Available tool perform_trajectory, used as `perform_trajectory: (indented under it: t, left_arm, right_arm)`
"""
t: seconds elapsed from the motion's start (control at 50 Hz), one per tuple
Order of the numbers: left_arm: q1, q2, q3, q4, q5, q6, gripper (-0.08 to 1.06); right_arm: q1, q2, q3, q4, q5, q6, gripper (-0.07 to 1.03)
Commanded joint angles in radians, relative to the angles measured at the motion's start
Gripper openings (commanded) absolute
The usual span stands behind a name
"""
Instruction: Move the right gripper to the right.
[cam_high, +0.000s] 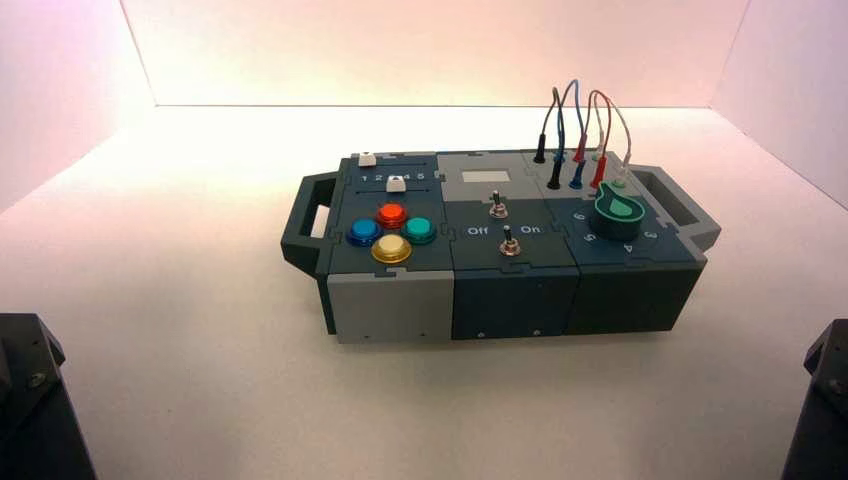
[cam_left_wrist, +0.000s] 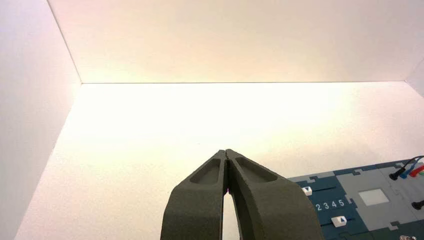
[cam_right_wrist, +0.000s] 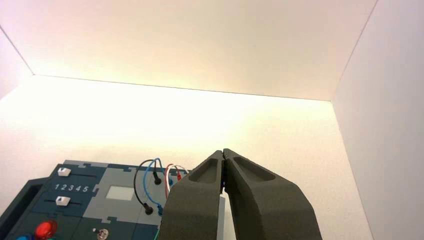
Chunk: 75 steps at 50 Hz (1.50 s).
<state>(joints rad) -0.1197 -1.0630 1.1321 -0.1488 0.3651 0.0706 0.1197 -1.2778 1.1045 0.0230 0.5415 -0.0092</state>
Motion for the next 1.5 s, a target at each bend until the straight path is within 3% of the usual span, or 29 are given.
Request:
perform_trajectory:
  t: [0.02, 0.32, 0.52, 0.6, 0.66, 0.96, 0.98, 1.0, 1.34, 1.5]
  left_arm:
    - [0.002, 0.005, -0.014, 0.002, -0.006, 0.002, -0.03]
    - [0.002, 0.006, -0.011, 0.002, -0.005, 0.002, -0.03]
    - [0.002, 0.021, -0.012, 0.002, -0.005, 0.002, -0.03]
    - [0.002, 0.028, -0.012, 0.000, -0.005, 0.000, -0.03]
    - [0.002, 0.028, -0.014, 0.002, -0.005, 0.000, -0.03]
    - [0.000, 0.029, -0.011, 0.002, 0.002, 0.002, -0.03]
    - [-0.003, 0.029, -0.011, 0.000, 0.002, 0.002, -0.03]
    - [-0.003, 0.029, -0.011, 0.000, 0.002, 0.002, -0.03]
    - [-0.014, 0.061, -0.012, 0.002, 0.000, 0.000, -0.03]
    - [-0.014, 0.081, -0.015, 0.002, 0.002, 0.002, -0.03]
  right_arm:
    - [-0.003, 0.009, -0.012, 0.003, -0.005, 0.002, -0.02]
    - [-0.002, 0.012, -0.026, 0.002, -0.011, 0.002, -0.02]
    - [-0.017, 0.137, -0.161, -0.075, -0.040, 0.009, -0.02]
    - [-0.035, 0.199, -0.216, -0.086, -0.035, 0.017, -0.02]
    - [-0.063, 0.252, -0.262, -0.086, -0.034, 0.018, -0.02]
    - [-0.333, 0.512, -0.514, -0.086, 0.006, 0.020, -0.02]
    - [-0.405, 0.565, -0.558, -0.084, 0.009, 0.028, -0.02]
    - [-0.425, 0.580, -0.571, -0.083, 0.012, 0.032, -0.02]
    - [-0.657, 0.755, -0.701, -0.080, 0.058, 0.040, -0.02]
    - [-0.684, 0.773, -0.718, -0.080, 0.058, 0.031, -0.02]
